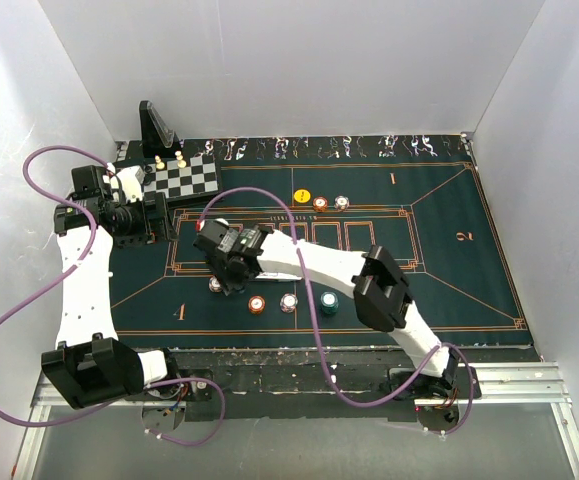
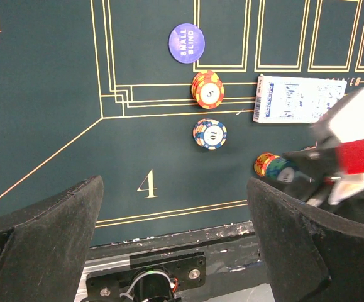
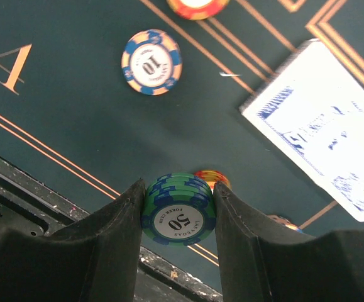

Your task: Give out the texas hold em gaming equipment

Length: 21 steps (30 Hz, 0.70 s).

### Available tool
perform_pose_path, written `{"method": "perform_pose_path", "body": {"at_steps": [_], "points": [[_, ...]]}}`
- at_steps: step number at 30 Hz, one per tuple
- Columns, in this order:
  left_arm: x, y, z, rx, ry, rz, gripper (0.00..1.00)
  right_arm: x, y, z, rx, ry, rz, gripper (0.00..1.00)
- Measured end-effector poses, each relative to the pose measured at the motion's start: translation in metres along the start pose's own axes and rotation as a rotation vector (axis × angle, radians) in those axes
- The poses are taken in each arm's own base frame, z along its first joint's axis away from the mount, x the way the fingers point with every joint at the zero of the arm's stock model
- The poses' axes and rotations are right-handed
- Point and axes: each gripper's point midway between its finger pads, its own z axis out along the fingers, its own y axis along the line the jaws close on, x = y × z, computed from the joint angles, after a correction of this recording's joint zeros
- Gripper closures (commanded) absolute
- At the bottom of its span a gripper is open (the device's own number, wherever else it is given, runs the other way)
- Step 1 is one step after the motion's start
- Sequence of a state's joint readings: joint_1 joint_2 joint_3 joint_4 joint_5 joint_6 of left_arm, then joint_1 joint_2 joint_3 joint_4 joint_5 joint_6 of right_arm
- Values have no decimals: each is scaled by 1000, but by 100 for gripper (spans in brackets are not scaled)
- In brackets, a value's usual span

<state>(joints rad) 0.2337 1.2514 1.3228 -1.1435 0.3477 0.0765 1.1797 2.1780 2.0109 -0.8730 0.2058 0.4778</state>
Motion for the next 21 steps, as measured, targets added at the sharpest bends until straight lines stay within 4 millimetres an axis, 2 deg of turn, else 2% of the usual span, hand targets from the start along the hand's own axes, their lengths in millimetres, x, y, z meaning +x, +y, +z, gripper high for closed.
{"method": "perform_pose_path", "body": {"at_steps": [4,9,21], "points": [[0,1,0,-2,-1,0,2,19,18,21,-29,61,-44,62],[0,2,0,-3,-2,0,2,30,34,31,-76,90,-85,62],[1,3,0,-4,4,22,2,24,56,66,-142,90,-112,62]]}}
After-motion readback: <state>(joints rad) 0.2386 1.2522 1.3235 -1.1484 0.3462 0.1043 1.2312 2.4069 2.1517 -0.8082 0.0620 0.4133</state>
